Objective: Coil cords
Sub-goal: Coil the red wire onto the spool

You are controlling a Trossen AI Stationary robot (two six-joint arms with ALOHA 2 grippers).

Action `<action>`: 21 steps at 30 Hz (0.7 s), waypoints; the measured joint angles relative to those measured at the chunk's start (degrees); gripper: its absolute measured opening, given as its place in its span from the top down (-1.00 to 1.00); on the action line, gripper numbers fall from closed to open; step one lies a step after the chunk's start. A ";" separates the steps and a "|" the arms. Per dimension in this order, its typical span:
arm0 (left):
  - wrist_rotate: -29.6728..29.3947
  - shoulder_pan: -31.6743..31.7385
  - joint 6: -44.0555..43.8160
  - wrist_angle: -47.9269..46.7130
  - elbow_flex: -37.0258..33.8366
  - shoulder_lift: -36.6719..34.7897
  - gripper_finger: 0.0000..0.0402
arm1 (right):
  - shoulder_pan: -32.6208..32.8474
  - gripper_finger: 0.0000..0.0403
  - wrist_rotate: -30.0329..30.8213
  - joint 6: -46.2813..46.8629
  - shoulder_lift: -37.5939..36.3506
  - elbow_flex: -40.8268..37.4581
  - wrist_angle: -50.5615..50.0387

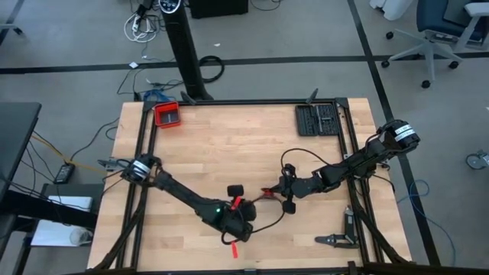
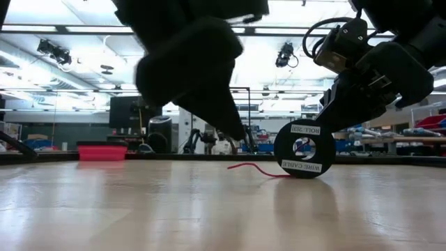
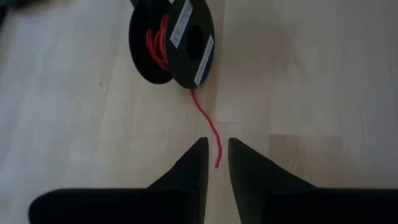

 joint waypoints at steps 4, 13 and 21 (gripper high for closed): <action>2.91 1.37 -4.69 0.51 0.00 0.00 0.67 | 0.00 0.99 -0.07 -0.11 0.02 0.00 0.50; 6.17 3.14 -7.56 1.46 -0.02 0.22 0.64 | 0.00 0.99 0.04 -0.09 0.02 -0.02 0.78; 8.20 3.65 -12.59 2.44 -0.09 1.97 0.46 | -0.03 0.99 -0.01 -0.07 0.02 -0.02 1.05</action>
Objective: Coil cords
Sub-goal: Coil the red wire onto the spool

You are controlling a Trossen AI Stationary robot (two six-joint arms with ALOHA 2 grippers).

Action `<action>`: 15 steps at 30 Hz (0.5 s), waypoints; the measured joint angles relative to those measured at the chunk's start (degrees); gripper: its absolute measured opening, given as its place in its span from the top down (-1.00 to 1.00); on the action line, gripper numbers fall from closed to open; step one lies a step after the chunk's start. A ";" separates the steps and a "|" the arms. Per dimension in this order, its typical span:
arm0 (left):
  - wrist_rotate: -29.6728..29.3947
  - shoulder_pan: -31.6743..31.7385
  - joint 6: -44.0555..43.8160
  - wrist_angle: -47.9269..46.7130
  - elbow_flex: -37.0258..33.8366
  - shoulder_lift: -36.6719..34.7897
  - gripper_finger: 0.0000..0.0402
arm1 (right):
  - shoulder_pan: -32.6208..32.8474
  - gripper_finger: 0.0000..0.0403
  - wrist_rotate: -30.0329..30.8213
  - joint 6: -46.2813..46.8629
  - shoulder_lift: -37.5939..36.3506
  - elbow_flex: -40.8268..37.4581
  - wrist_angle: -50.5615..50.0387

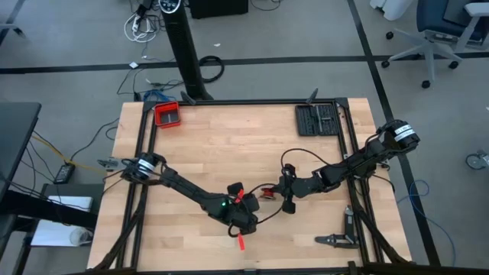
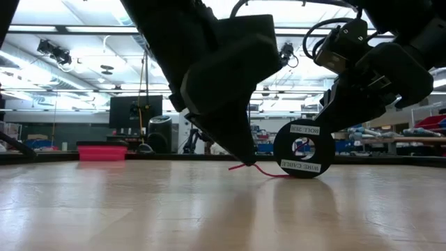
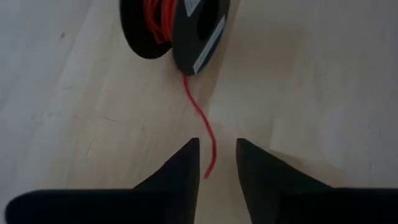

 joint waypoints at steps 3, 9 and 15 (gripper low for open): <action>-0.12 0.32 -0.49 0.22 0.00 0.00 0.39 | 0.00 0.99 -0.04 0.00 0.00 0.00 0.12; -0.16 0.47 0.59 0.14 0.00 0.12 0.37 | 0.00 0.99 -0.10 0.00 0.00 -0.02 0.35; 0.84 0.45 2.31 0.64 0.02 1.51 0.37 | 0.00 0.99 -0.12 0.01 0.00 0.00 0.49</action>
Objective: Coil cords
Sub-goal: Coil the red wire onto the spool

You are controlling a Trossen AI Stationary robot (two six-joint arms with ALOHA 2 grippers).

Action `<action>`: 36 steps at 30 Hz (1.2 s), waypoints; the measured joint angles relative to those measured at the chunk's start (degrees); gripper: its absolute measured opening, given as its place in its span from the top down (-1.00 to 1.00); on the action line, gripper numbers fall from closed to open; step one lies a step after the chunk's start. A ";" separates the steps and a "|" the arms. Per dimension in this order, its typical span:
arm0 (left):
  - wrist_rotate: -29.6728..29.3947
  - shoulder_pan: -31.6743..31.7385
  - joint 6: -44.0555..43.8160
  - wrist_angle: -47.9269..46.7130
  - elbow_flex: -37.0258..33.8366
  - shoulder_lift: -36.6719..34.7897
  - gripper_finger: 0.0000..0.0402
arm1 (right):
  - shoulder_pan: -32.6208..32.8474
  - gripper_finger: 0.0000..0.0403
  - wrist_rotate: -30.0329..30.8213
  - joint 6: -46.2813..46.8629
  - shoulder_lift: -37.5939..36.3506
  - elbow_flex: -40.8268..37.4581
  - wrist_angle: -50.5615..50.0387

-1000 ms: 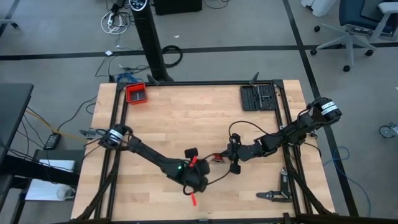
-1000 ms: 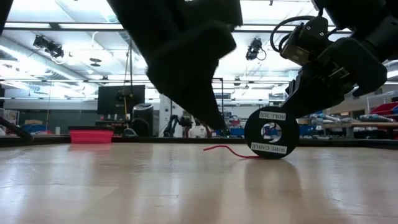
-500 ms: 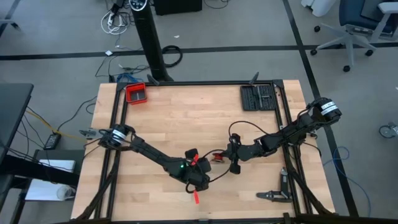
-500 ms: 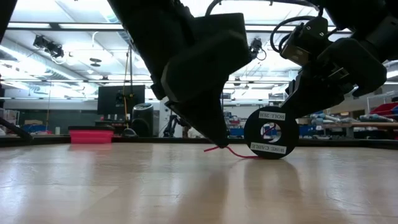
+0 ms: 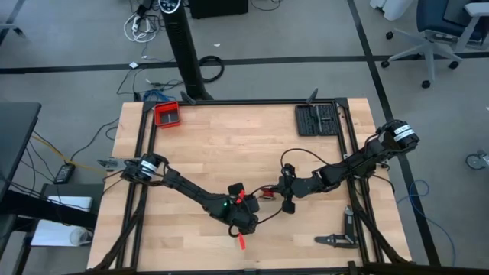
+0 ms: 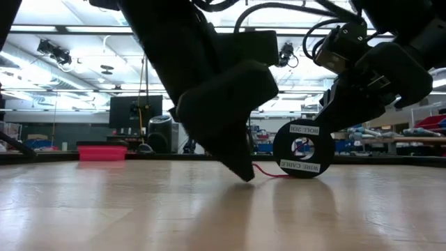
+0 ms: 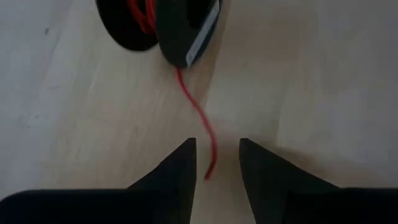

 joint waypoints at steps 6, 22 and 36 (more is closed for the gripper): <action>-1.64 0.00 0.21 -0.56 0.00 0.18 0.40 | 0.00 0.99 0.00 -0.01 0.00 0.00 0.16; -4.26 0.11 -4.24 -17.53 8.61 0.28 0.99 | 0.00 0.99 -0.04 0.00 0.00 0.00 0.15; -10.71 3.07 1.65 -14.87 15.72 0.17 1.00 | 0.00 0.99 -0.13 0.62 0.00 0.00 0.26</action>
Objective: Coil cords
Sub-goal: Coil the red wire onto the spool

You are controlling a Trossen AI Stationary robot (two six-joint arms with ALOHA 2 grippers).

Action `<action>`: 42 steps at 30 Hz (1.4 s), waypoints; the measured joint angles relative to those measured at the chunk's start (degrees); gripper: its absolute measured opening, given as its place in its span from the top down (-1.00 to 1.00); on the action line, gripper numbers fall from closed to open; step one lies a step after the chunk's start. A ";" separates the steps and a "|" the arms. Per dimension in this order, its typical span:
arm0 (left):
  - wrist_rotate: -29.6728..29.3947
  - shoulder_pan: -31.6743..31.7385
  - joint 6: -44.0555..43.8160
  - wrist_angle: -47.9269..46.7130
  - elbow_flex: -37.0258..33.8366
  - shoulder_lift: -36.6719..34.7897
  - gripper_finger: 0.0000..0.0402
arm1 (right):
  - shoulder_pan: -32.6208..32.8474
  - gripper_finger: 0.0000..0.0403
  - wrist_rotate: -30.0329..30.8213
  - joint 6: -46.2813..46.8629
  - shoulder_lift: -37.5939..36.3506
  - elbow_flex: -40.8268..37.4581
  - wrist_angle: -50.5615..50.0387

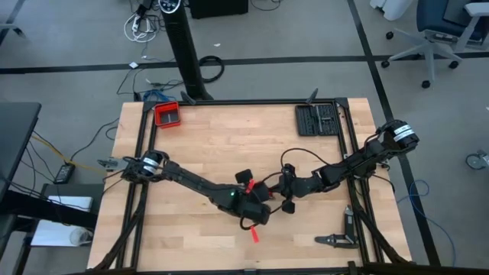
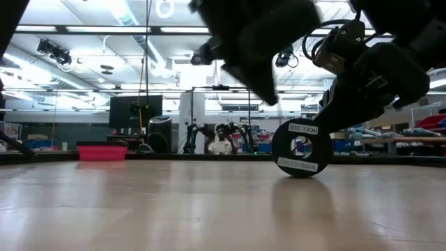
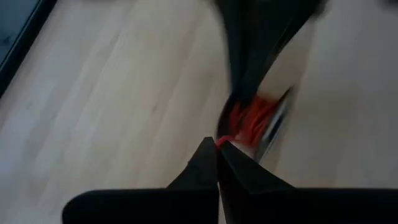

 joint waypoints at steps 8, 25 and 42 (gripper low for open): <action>2.87 1.34 4.30 9.93 0.21 0.34 1.00 | -0.03 0.99 -0.57 0.90 0.20 -0.22 -0.89; 7.12 1.56 4.58 14.08 0.26 3.82 0.92 | 0.29 0.90 0.06 1.55 0.20 -0.17 0.96; 8.02 1.63 4.65 12.45 0.26 3.82 0.86 | 1.14 0.70 -1.70 -0.25 -2.17 -0.02 -3.34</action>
